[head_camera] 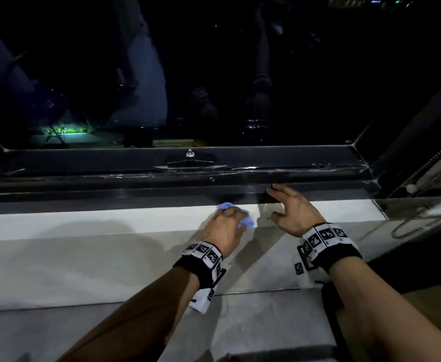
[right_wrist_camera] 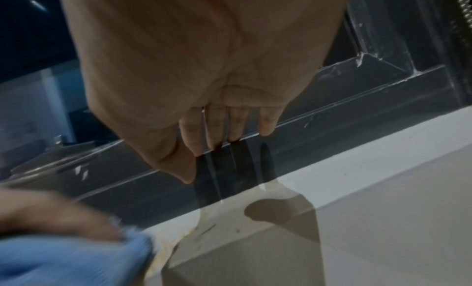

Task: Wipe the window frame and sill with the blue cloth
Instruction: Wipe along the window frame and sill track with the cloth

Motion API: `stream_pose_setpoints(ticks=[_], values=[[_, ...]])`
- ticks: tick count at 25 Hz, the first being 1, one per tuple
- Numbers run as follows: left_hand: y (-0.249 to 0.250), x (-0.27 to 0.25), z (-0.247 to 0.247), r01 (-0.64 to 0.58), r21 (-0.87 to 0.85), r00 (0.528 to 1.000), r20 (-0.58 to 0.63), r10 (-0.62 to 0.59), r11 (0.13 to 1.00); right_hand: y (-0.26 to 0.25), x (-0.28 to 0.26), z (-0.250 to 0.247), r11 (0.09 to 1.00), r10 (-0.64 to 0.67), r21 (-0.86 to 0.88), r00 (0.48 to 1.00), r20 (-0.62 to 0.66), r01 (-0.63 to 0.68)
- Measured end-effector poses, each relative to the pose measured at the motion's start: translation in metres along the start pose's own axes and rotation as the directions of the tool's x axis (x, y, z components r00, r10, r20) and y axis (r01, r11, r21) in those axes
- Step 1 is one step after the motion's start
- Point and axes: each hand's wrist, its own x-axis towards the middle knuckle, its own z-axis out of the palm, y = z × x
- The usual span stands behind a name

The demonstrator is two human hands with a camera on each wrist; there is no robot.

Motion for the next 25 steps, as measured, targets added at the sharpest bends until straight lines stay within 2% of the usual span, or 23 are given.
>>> stream_pose_setpoints(ticks=[2,3,4,7,9,11,14,17,19,21,23,25], values=[[0.006,-0.005,-0.002,-0.076,-0.024,0.993,0.084,0.077,0.997,0.007,0.0,-0.005,1.0,-0.017,0.021,1.0,-0.011,0.018],[0.002,-0.006,-0.009,-0.086,-0.033,0.992,0.084,0.089,0.996,0.011,0.001,-0.007,0.999,-0.009,0.032,0.999,-0.049,0.011],[-0.007,-0.005,-0.017,-0.074,-0.049,0.996,0.036,0.076,0.996,0.014,0.001,-0.009,0.999,0.013,0.035,0.995,-0.096,-0.01],[-0.032,-0.002,-0.035,0.083,-0.063,0.983,-0.162,-0.092,0.995,0.02,0.001,-0.007,0.997,0.075,0.0,0.988,-0.138,-0.076],[-0.03,0.004,-0.028,0.163,-0.049,0.971,-0.167,-0.169,0.985,0.021,0.002,-0.006,0.997,0.07,-0.029,0.991,-0.115,-0.073],[-0.012,0.014,-0.006,0.182,0.014,0.976,-0.125,-0.179,0.983,0.023,0.001,-0.005,0.997,0.061,-0.034,0.994,-0.096,-0.065],[0.028,0.03,0.016,0.077,0.064,0.996,-0.044,-0.074,0.995,0.028,-0.003,-0.004,0.999,0.052,0.006,0.996,-0.067,-0.052],[0.048,0.032,0.008,-0.08,-0.006,0.991,0.109,0.08,0.997,0.04,-0.004,-0.011,0.999,0.018,0.044,0.999,-0.045,-0.016],[0.036,0.03,-0.01,-0.054,-0.078,0.986,0.154,0.065,0.995,0.052,-0.006,-0.019,0.997,0.07,0.047,0.991,-0.113,-0.065],[0.02,0.03,-0.023,0.044,-0.036,0.998,0.051,-0.042,0.998,0.062,-0.009,-0.023,0.99,0.142,0.026,0.975,-0.169,-0.14],[0.023,0.032,-0.021,0.123,-0.025,0.991,-0.045,-0.124,0.992,0.067,-0.011,-0.023,0.987,0.157,-0.008,0.978,-0.138,-0.16],[0.043,0.04,-0.003,0.119,-0.01,0.991,-0.056,-0.12,0.993,0.069,-0.011,-0.023,0.988,0.15,-0.007,0.985,-0.081,-0.151]])
